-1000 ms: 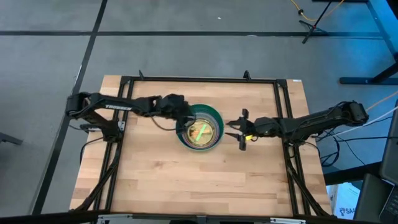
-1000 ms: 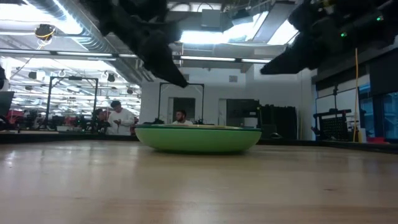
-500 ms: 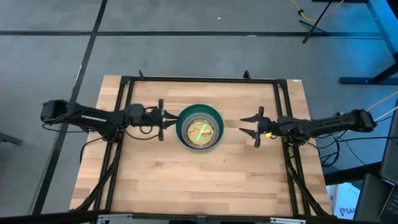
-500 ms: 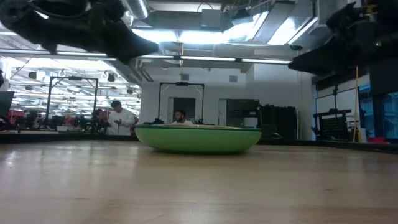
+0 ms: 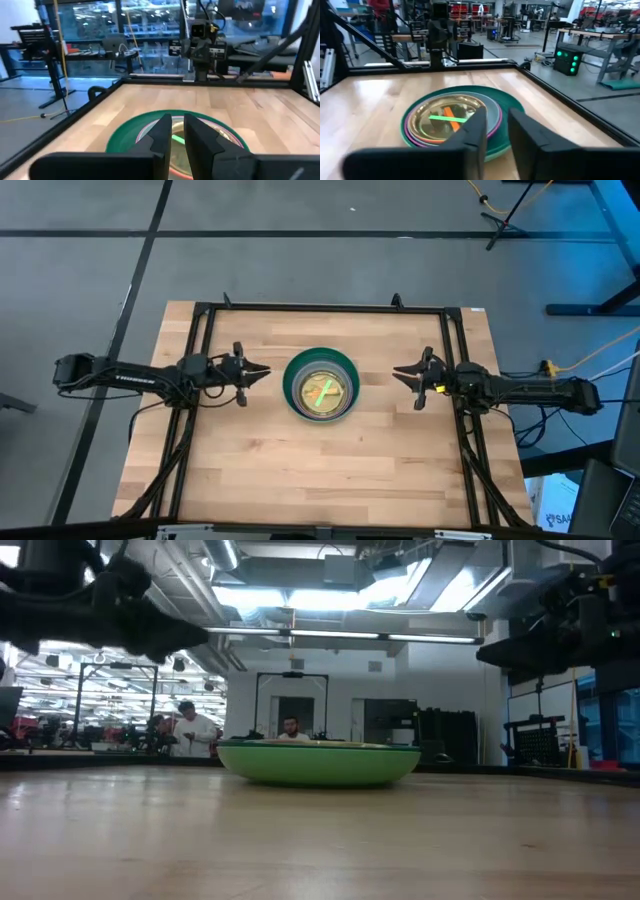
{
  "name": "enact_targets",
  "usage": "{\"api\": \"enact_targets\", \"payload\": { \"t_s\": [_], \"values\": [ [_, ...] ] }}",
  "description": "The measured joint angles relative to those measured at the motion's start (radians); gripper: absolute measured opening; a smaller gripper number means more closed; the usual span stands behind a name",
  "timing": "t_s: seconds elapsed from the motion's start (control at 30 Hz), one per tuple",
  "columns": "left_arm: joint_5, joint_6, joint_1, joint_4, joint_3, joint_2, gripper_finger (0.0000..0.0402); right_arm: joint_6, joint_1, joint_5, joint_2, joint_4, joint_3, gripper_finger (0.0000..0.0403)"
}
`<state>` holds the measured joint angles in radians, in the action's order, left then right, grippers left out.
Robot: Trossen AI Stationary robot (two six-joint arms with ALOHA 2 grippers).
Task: Stack plastic plates
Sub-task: Return to Home Position
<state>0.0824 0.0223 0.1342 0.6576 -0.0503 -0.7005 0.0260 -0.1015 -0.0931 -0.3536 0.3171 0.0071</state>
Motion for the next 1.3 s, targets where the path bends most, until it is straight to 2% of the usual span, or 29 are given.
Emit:
{"api": "enact_targets", "payload": {
  "t_s": [0.07, 0.17, 0.23, 0.4, 0.57, 1.13, 1.3],
  "values": [
    [0.005, -0.018, 0.004, 0.014, 0.042, 0.044, 0.0043, 0.0, -0.013, 0.002, 0.011, -0.019, 0.0, 0.0049],
    [0.01, -0.021, 0.011, -0.071, 0.042, 0.104, 0.0042, 0.006, -0.019, 0.008, 0.022, -0.02, 0.0, 0.0016],
    [0.009, -0.016, 0.011, -0.063, 0.043, 0.133, 0.0042, 0.009, -0.017, 0.007, 0.03, -0.02, 0.0, 0.0004],
    [0.003, -0.014, 0.011, -0.08, 0.043, 0.219, 0.0042, 0.025, -0.017, 0.006, 0.062, -0.029, 0.0, 0.0013],
    [0.004, -0.045, 0.004, -0.175, 0.043, 0.295, 0.0042, 0.03, -0.017, -0.004, 0.117, -0.077, 0.0, 0.0004],
    [0.002, -0.044, -0.033, -0.311, 0.043, 0.483, 0.0042, 0.031, -0.017, 0.007, 0.354, -0.268, 0.0, 0.0005],
    [0.005, -0.058, -0.033, -0.384, 0.043, 0.548, 0.0042, 0.031, -0.017, 0.007, 0.352, -0.275, 0.0, 0.0005]
  ]
}}
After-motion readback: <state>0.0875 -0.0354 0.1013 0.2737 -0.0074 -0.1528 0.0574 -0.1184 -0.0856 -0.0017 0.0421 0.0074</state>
